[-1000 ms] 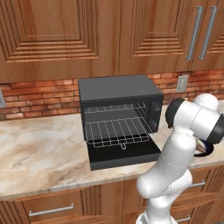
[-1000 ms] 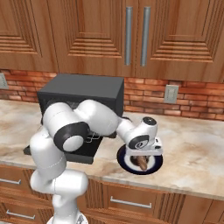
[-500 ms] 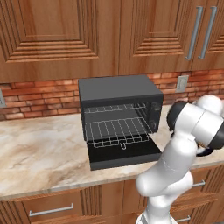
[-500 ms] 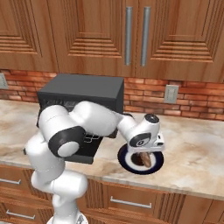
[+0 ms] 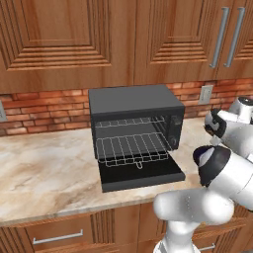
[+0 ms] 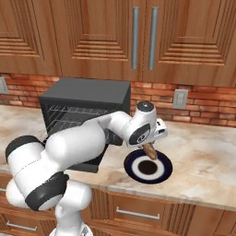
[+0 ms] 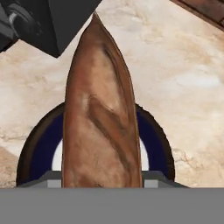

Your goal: Pull the toaster oven rack outwards. Pick up the baguette from the plate and place it on the toaster oven rack. Close the toaster oven door fully and set the temperature to the lowest setting.

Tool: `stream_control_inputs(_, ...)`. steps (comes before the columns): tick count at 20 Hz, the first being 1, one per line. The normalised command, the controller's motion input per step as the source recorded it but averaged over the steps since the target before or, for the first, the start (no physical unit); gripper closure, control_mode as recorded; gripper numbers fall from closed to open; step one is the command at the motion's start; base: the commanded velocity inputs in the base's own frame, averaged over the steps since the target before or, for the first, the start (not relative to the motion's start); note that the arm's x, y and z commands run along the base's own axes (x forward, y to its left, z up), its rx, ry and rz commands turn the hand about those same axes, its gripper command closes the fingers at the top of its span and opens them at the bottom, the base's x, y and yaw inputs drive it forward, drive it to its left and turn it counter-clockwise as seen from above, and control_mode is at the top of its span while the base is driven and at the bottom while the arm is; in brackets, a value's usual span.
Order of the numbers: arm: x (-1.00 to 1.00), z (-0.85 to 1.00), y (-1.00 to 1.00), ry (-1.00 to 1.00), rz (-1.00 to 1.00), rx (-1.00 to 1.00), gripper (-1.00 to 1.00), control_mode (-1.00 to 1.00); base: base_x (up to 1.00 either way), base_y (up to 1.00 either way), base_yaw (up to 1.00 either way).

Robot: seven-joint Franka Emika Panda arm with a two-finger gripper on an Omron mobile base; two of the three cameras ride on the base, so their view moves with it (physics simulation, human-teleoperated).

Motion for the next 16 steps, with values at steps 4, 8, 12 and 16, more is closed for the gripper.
stream_control_inputs(4,-0.27,1.0,0.19,-0.13,0.14,-0.15,1.0,-1.0,0.0,0.0,0.0)
stream_control_inputs(8,-0.43,0.98,0.04,-0.2,0.11,-0.09,1.0,-1.0,0.0,0.0,0.0)
stream_control_inputs(12,-0.48,0.77,0.04,-0.26,0.18,0.0,1.0,-1.0,0.0,0.0,0.0)
stream_control_inputs(16,-0.41,0.69,0.29,-0.02,0.23,-0.05,1.0,-1.0,0.0,0.0,0.0)
